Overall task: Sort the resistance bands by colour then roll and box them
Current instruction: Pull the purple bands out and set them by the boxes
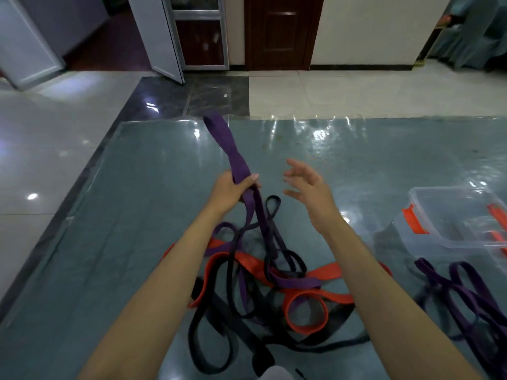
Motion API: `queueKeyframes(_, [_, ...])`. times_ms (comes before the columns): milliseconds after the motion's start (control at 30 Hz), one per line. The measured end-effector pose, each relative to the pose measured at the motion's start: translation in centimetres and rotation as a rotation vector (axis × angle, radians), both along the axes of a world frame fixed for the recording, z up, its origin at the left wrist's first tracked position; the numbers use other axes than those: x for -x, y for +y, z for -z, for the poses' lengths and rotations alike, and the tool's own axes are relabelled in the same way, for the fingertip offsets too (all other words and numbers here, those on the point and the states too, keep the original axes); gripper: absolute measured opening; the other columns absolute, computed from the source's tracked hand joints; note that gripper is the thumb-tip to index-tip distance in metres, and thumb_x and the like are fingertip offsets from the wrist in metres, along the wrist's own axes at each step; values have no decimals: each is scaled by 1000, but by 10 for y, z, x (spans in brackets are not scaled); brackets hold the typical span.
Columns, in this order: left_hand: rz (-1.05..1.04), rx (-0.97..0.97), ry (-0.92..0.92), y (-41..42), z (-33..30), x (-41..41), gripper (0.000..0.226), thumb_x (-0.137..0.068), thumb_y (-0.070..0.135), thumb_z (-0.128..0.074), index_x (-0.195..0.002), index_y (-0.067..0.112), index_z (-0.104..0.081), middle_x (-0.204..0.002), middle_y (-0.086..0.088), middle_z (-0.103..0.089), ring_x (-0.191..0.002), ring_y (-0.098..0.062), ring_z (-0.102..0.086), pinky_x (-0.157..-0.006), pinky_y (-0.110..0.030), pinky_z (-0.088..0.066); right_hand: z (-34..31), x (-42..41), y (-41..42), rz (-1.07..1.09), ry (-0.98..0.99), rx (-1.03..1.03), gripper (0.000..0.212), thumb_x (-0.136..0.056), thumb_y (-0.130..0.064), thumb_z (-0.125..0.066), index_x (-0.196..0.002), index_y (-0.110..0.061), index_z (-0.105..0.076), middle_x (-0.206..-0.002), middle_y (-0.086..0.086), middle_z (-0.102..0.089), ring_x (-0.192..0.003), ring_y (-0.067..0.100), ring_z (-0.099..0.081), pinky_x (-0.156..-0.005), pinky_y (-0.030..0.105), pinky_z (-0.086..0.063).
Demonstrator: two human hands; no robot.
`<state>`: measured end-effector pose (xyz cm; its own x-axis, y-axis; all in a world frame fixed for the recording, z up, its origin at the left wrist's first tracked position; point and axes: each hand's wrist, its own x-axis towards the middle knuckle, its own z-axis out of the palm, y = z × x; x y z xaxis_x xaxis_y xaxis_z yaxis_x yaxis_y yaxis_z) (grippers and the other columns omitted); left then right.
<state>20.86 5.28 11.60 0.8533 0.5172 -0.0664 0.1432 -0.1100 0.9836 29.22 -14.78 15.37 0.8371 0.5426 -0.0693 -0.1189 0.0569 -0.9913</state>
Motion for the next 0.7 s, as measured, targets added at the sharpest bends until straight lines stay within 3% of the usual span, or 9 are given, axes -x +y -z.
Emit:
queueKeyframes(67, [-31,59,-53,8,-19,-7,16,-100,25,-73,-89,13,-75,-85,1,-83,-71,-11,-77,-58,-25,-59,21,0,8,-126,-94,241,53,-99,5,-61,-150,-10,-53,-134,8,-64,-130,23,-58,-109,39,-50])
queueKeyframes(133, [-48,146,-84,13,-37,-12,17,-99,29,-74,-94,12,-75,-89,-2,-83,-72,-11,-77,-57,-24,-58,40,6,17,-313,-143,333,60,-98,-2,-70,-153,-12,-49,-146,5,-59,-134,14,-55,-111,26,-46])
queueKeyframes(233, [-43,233,-86,16,-57,-18,20,-98,35,-75,-93,16,-72,-94,-4,-83,-71,-9,-75,-53,-21,-54,61,19,35,-504,-121,361,53,-94,-21,-79,-142,-19,-56,-135,-7,-66,-122,0,-61,-104,21,-49])
queueKeyframes(333, [-46,300,-87,15,-67,-21,18,-98,34,-75,-95,16,-71,-95,-5,-82,-81,-14,-76,-65,-29,-60,71,23,52,-423,-81,298,28,-93,-14,-80,-118,-11,-69,-112,-3,-75,-96,-5,-70,-88,16,-54])
queueKeyframes(433, [-91,396,-127,18,-70,-22,18,-100,30,-73,-99,13,-70,-93,-3,-80,-82,-14,-75,-73,-30,-61,68,18,58,-331,-129,225,3,-95,-11,-77,-94,-12,-75,-95,5,-81,-86,10,-76,-81,22,-59])
queueKeyframes(467, [-94,446,-162,20,-70,-21,17,-100,28,-73,-101,11,-69,-92,-3,-78,-81,-14,-75,-76,-30,-61,64,17,58,-318,-139,200,7,-96,-9,-75,-90,-13,-75,-91,7,-81,-84,14,-77,-80,25,-61])
queueKeyframes(600, [-52,588,-215,28,-62,-12,19,-98,24,-76,-107,10,-66,-99,-6,-73,-96,-22,-73,-98,-38,-60,39,10,50,-217,-61,126,7,-96,-11,-75,-96,-4,-71,-82,12,-80,-75,26,-78,-75,40,-65])
queueKeyframes(700, [-1,594,-122,20,-46,3,31,-99,36,-72,-112,8,-68,-108,-9,-76,-106,-23,-75,-104,-39,-58,11,8,44,-161,-79,66,8,-94,-14,-77,-101,-10,-75,-83,12,-81,-72,25,-79,-64,32,-63])
